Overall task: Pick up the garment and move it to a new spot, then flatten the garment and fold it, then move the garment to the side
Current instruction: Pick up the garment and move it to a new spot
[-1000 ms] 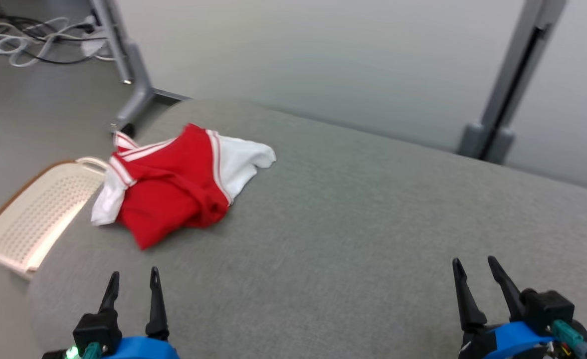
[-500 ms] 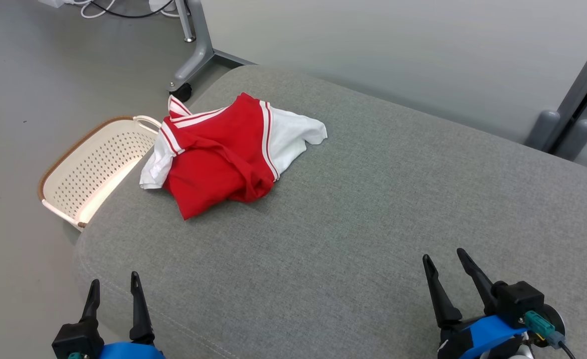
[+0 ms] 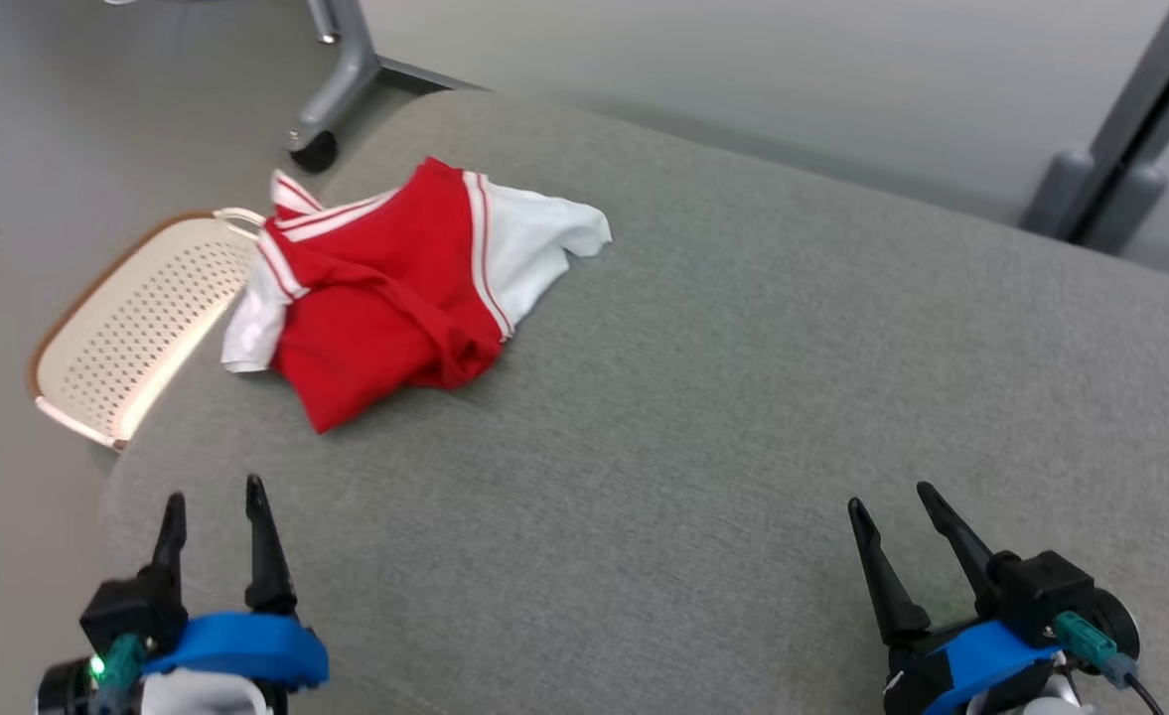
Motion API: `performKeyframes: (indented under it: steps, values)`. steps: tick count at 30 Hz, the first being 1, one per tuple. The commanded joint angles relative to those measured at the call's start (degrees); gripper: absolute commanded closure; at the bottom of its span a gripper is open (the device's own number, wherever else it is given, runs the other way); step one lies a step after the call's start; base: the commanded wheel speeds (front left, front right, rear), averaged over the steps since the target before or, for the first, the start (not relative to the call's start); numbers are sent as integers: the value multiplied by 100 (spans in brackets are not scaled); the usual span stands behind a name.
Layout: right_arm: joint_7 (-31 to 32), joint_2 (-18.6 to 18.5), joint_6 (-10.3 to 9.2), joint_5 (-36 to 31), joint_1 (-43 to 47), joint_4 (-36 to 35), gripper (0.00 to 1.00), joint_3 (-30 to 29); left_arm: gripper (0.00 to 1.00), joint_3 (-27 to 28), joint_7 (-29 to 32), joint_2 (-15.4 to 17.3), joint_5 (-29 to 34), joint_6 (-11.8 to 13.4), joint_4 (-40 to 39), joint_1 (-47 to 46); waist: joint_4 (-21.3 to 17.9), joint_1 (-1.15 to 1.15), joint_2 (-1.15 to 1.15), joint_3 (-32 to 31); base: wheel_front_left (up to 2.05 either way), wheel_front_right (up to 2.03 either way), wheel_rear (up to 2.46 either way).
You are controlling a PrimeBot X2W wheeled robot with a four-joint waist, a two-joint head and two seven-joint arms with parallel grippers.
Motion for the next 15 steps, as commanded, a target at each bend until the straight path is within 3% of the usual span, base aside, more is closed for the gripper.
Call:
performKeyframes:
  steps: [1, 15]
  values:
    - [-27, -83, 3, 52, -137, -62, 0, 73, 0, 70, -16, -3, 35, -23, 85, -257, -88, 0, -1, 109, 0, 0, 0]
    - [-27, -636, 2, 294, -515, -287, 0, 518, 0, 489, -16, 71, 376, -96, 1000, -2191, -726, 0, -1, 1094, 0, 0, 0]
